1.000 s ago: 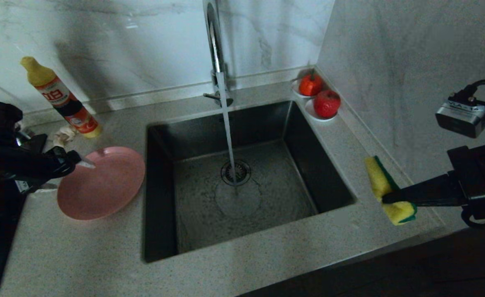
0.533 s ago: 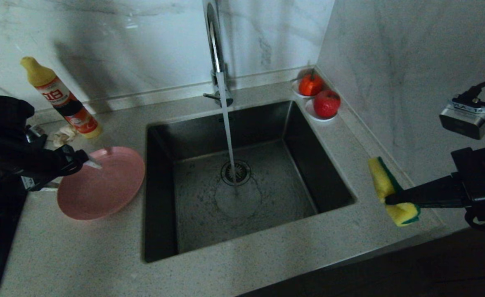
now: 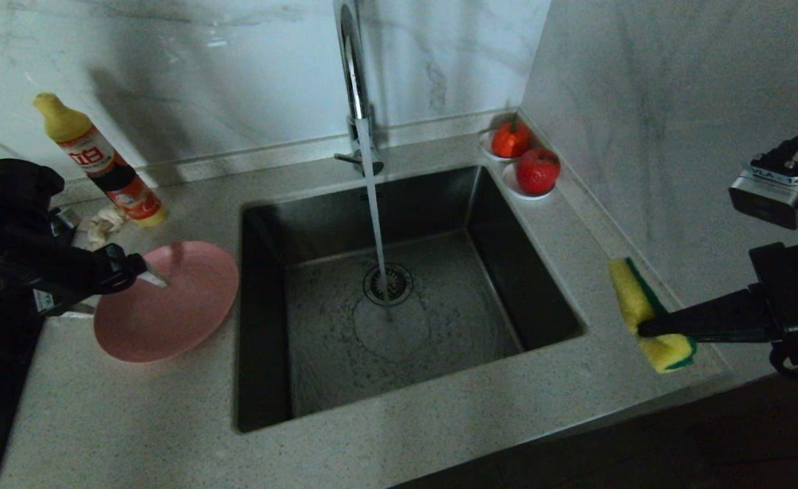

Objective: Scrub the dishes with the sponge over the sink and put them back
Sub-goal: Wash the plate

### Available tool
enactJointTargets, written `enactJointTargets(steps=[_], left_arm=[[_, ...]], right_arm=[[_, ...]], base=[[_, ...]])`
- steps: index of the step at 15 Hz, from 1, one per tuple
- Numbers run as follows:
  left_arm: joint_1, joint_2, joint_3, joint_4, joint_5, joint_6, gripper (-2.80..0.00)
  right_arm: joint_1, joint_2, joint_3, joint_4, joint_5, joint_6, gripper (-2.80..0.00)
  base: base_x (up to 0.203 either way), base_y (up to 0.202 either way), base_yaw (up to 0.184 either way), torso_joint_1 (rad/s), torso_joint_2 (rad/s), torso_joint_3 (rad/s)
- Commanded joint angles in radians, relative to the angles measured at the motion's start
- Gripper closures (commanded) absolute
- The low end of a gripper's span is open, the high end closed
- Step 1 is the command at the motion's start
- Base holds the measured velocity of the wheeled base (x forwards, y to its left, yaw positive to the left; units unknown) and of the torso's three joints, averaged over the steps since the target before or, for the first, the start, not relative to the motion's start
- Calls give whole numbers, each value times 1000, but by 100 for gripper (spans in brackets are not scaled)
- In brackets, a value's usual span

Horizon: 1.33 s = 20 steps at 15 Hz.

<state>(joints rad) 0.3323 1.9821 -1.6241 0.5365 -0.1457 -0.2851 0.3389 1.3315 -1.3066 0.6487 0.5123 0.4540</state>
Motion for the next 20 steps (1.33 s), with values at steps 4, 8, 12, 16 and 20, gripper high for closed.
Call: enactJointTargets(steps=[4,8,12,16,20], left_arm=[[1,41,-26,11,3,-6,-280],[1,52,-30,14,4,-8,-280],[1,49,-33,11,3,-22,-280],[1,49,-31,14,2,-34,-280],[2,52,-22,14,-2,-47,0]], right_arm=[[0,3,0,3,3,2,0],[0,5,-2,3,3,2,0],[0,0,-3,3,3,2,0],[0,0,-3,5,3,2,0],[0,-2,-5,3,3,2,0]], base=[[0,0,0,0,0,0],[0,0,0,0,0,0],[0,0,0,0,0,0],[0,0,0,0,0,0],[0,0,0,0,0,0]])
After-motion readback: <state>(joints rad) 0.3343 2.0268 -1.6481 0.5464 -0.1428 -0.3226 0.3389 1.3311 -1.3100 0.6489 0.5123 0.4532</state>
